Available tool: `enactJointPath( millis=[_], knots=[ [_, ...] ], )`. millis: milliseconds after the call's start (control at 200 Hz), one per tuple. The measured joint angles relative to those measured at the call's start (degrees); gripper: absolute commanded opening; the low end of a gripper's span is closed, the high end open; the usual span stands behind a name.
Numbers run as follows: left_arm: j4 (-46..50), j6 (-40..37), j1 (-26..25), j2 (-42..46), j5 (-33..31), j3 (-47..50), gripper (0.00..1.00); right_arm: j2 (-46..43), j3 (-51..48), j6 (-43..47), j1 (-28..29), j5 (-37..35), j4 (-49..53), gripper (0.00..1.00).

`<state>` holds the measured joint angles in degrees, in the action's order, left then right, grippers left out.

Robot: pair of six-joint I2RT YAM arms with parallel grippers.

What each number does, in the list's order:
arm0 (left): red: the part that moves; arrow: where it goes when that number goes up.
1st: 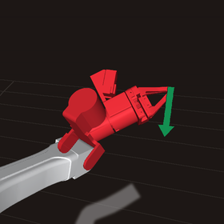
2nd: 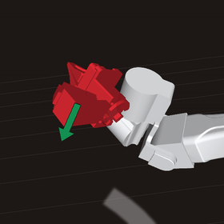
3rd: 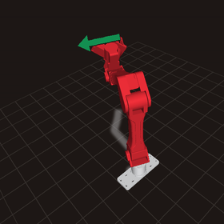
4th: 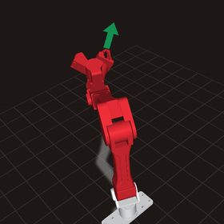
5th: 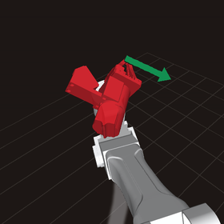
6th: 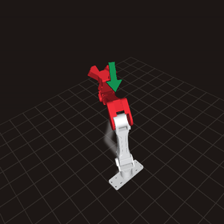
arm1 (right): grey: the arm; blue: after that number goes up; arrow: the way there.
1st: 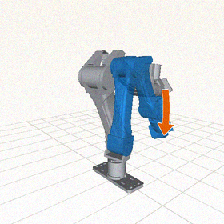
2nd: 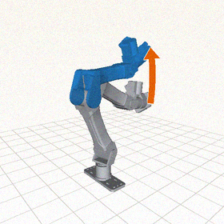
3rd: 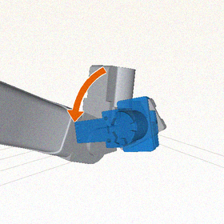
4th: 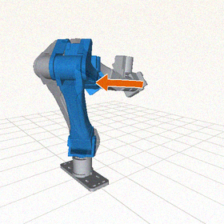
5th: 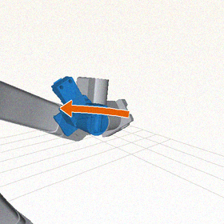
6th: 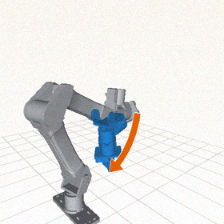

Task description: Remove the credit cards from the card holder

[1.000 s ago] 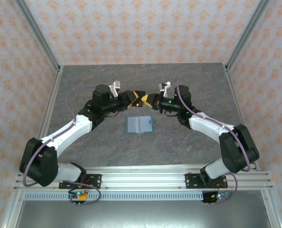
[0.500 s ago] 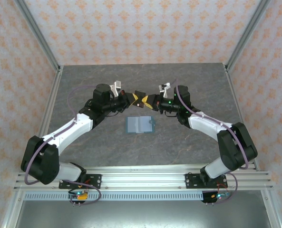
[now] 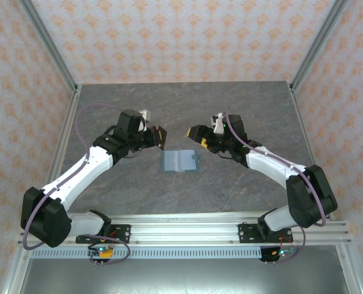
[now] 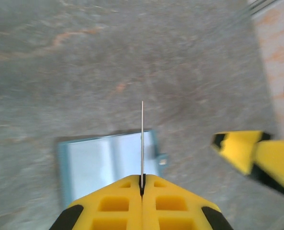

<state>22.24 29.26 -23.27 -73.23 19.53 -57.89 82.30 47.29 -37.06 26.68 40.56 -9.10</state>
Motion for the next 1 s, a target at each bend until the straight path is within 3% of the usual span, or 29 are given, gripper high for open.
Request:
enactJointPath(
  millis=[200,480,741,1001],
  knots=[
    [7.9,-14.5,0.6,-0.3,-6.6,-4.3,0.00,0.4,-1.0,2.7,0.0,-3.5,1.2,0.96],
    [10.8,-32.5,9.9,-5.4,-4.9,-6.5,0.00,1.3,-3.1,3.8,0.0,-5.7,1.4,0.99],
    [11.6,-44.1,13.6,-7.3,-4.5,-8.5,0.00,1.3,-3.1,4.2,0.0,-6.6,1.4,0.99],
    [9.4,-53.2,17.6,-12.7,0.0,-8.5,0.00,1.3,-3.1,4.9,0.0,-7.7,1.4,0.99]
  ],
)
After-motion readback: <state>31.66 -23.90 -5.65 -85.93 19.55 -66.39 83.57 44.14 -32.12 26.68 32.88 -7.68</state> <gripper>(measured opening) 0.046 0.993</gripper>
